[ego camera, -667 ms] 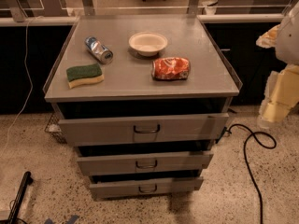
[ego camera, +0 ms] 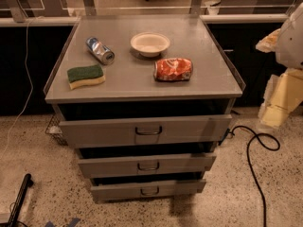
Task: Open top drawer
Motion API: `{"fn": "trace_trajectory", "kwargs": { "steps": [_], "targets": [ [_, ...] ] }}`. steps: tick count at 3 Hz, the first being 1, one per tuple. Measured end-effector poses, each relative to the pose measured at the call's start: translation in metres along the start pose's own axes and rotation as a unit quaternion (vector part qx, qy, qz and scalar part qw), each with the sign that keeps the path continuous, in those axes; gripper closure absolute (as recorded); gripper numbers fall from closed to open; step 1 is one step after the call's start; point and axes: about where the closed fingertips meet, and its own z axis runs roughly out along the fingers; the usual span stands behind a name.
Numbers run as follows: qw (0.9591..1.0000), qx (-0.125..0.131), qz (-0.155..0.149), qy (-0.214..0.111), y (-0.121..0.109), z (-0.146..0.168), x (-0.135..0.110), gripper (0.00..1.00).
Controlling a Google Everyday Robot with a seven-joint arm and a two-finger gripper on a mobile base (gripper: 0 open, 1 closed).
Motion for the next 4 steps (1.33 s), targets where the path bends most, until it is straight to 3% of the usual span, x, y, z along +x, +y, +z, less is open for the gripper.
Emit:
{"fn": "trace_trajectory", "kwargs": {
  "steps": [1, 2, 3, 4],
  "targets": [
    [0.9985, -0.033, 0.023, -0.036, 0.016, 0.024, 0.001, 0.0],
    [0.992, -0.076, 0.047, -0.089, 0.038, 0.054, 0.007, 0.0],
    [0.981, -0.109, 0.07, -0.144, 0.057, 0.08, 0.013, 0.0],
    [0.9676, -0.128, 0.091, -0.198, 0.07, 0.101, 0.018, 0.0]
  ]
}}
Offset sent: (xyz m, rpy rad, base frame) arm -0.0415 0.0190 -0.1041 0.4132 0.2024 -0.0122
